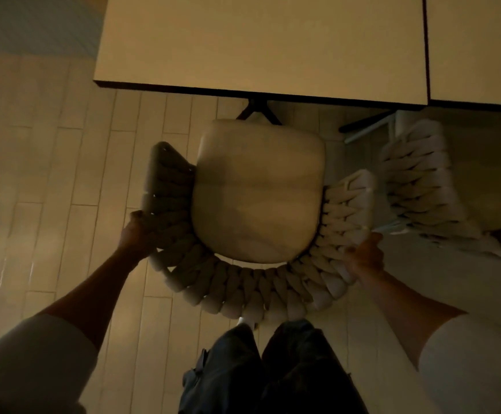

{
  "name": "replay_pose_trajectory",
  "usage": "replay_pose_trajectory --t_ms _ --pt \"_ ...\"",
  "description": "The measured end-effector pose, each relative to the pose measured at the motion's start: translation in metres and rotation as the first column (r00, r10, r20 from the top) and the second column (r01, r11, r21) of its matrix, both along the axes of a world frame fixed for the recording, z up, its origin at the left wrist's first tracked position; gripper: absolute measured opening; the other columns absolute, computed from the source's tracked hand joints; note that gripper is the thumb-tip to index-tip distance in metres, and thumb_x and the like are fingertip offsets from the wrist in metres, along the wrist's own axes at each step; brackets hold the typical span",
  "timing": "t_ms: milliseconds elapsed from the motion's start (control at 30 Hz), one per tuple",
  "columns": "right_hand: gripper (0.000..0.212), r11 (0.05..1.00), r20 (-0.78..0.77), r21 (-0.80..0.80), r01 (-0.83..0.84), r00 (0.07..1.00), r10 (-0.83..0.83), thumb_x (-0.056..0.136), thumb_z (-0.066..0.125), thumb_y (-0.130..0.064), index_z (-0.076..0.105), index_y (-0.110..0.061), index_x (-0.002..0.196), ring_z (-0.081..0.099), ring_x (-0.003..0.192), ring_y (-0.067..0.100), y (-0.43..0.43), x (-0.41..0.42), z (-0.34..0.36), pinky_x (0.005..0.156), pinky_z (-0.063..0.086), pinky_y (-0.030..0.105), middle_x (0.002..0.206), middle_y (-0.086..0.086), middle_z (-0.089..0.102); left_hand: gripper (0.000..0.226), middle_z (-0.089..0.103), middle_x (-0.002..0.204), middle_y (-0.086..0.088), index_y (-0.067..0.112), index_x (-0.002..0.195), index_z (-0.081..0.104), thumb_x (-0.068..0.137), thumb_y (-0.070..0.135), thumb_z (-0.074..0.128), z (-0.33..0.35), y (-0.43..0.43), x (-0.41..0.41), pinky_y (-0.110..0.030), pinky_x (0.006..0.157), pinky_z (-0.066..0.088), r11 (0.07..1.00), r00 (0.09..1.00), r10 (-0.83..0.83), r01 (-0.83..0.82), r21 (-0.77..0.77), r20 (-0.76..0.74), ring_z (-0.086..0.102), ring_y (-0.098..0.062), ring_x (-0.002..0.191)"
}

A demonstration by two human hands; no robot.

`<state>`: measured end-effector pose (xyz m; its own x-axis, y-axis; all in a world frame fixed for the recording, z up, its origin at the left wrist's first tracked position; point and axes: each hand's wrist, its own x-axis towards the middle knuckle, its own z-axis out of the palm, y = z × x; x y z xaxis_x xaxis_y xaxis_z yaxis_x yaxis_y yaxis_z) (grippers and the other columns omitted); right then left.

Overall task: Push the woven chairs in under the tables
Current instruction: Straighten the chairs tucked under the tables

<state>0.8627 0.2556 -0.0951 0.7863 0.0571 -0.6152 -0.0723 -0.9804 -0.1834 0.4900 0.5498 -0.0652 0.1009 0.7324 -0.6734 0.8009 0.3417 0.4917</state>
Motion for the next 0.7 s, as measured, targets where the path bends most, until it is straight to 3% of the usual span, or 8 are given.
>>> replay_pose_trajectory --t_ms 100,233,433,700 --pt "0.073 0.999 0.006 0.011 0.036 0.999 -0.036 0.095 0.068 -0.017 0.026 -0.007 0.153 0.062 0.116 0.047 -0.012 0.001 -0.001 0.093 0.055 0.050 0.131 0.031 0.061 0.059 0.057 0.119 -0.017 0.006 0.145 0.038 0.095 0.007 0.069 0.000 -0.001 0.006 -0.058 0.092 0.056 0.999 0.999 -0.038 0.038 0.005 -0.006 0.063 -0.039 0.107" --pt "0.069 1.000 0.010 0.004 0.021 1.000 -0.021 0.097 0.065 -0.018 0.026 -0.008 0.153 0.060 0.119 0.047 -0.008 0.017 0.004 0.092 0.052 0.048 0.133 0.031 0.058 0.063 0.056 0.112 -0.009 0.008 0.146 0.038 0.093 0.007 0.071 0.000 -0.002 0.015 -0.058 0.090 0.058 0.997 0.997 -0.071 0.072 0.021 -0.017 0.063 -0.035 0.104" --pt "0.059 0.999 0.013 0.022 0.031 0.999 -0.031 0.099 0.063 -0.015 0.031 -0.009 0.148 0.061 0.118 0.045 0.006 0.048 0.005 0.092 0.052 0.048 0.135 0.029 0.058 0.060 0.055 0.119 -0.012 0.014 0.145 0.039 0.094 0.007 0.069 -0.002 0.004 0.030 -0.035 0.062 0.057 0.997 0.997 -0.077 0.077 0.005 -0.004 0.065 -0.030 0.096" --pt "0.079 0.999 0.048 0.035 -0.022 0.999 0.020 0.098 0.065 -0.013 0.020 -0.011 0.162 0.053 0.131 0.043 0.028 0.090 0.003 0.103 0.049 0.048 0.149 0.025 0.049 0.057 0.055 0.119 -0.009 0.016 0.143 0.043 0.094 0.007 0.070 -0.003 0.010 0.058 -0.046 0.071 0.062 0.997 0.996 -0.077 0.078 -0.011 0.034 0.067 -0.031 0.095"
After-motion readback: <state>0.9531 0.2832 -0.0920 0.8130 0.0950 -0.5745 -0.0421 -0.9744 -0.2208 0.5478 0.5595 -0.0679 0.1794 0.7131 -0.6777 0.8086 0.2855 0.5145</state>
